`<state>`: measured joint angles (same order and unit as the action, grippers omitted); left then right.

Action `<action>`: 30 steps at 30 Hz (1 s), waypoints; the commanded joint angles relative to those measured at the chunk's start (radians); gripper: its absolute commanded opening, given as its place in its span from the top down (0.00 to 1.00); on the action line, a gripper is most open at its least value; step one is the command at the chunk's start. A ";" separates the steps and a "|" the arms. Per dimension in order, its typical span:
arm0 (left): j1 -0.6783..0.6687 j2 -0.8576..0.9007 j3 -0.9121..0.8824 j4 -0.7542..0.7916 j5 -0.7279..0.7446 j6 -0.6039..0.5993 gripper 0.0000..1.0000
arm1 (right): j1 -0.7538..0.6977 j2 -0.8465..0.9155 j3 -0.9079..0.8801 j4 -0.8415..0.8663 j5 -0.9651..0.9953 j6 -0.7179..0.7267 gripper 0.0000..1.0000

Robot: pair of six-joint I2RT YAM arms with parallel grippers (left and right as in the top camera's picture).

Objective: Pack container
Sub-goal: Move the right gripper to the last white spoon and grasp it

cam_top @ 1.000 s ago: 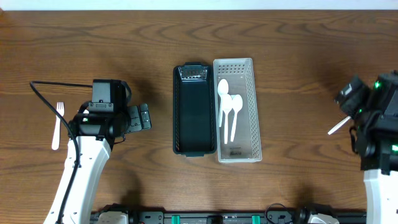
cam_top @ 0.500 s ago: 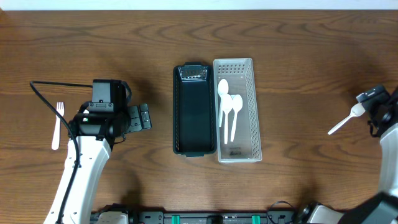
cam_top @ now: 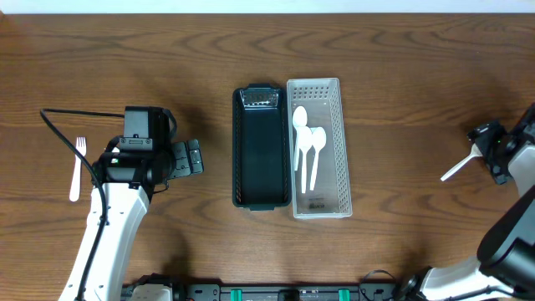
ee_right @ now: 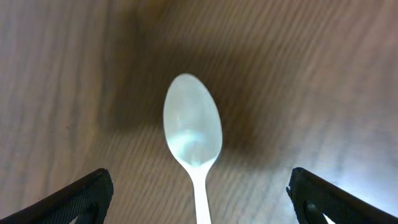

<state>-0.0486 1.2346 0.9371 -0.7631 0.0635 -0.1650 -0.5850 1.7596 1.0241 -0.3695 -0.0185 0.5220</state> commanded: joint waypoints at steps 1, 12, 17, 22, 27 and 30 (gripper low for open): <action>-0.003 0.000 0.013 0.002 -0.011 -0.013 0.02 | -0.002 0.048 0.001 0.009 -0.038 -0.010 0.07; -0.003 0.000 0.013 0.047 -0.011 -0.013 0.02 | 0.014 0.090 0.001 -0.014 -0.038 0.016 0.13; -0.003 0.000 0.013 0.046 -0.011 -0.014 0.02 | 0.017 0.090 0.001 -0.062 -0.038 0.016 0.20; -0.003 0.000 0.013 0.046 -0.011 -0.014 0.02 | 0.017 0.090 0.001 -0.119 -0.038 0.028 0.29; -0.003 0.000 0.013 0.046 -0.011 -0.014 0.02 | 0.017 0.090 0.001 -0.180 -0.031 0.031 0.51; -0.003 0.000 0.013 0.046 -0.011 -0.014 0.02 | 0.017 0.090 0.001 -0.189 -0.031 0.031 0.54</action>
<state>-0.0486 1.2346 0.9371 -0.7174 0.0635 -0.1650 -0.5774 1.8297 1.0405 -0.5411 -0.0425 0.5415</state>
